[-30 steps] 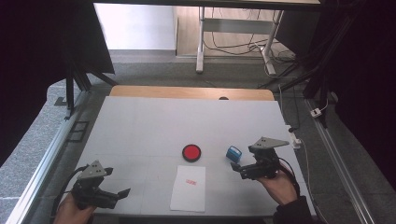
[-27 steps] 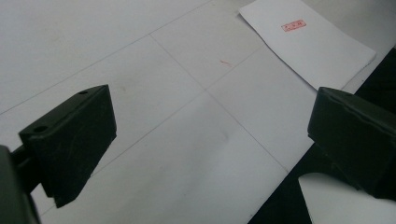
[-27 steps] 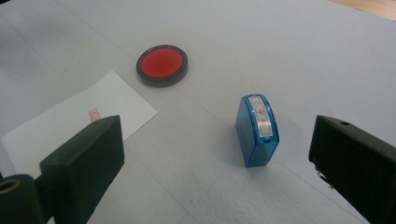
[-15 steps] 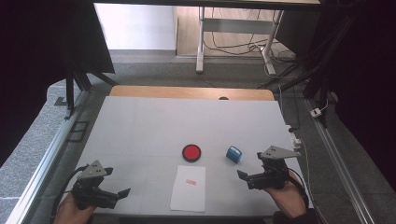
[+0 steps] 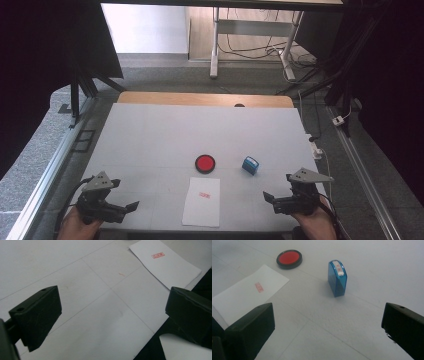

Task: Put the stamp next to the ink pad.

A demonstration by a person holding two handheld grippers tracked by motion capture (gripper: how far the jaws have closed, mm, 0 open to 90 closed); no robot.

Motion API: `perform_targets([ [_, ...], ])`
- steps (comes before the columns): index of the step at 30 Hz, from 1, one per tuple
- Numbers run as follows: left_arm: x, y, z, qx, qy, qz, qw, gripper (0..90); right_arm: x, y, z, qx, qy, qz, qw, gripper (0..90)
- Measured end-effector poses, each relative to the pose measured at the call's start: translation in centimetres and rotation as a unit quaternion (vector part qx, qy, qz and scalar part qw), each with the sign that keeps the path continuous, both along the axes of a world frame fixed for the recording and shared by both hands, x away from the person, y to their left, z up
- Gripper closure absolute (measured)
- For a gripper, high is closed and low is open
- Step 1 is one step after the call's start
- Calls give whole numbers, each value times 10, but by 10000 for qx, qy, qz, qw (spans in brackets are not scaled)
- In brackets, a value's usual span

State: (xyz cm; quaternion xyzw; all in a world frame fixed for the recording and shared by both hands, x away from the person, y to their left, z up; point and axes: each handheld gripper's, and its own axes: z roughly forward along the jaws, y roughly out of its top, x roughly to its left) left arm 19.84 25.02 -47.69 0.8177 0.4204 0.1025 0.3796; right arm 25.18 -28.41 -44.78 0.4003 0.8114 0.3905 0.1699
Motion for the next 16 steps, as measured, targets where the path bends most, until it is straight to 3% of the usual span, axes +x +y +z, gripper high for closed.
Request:
perform_targets([
  [16,1,1,0,-29,53,47,10000,5,-12,-11,-8,-148,191,-144,9996,0],
])
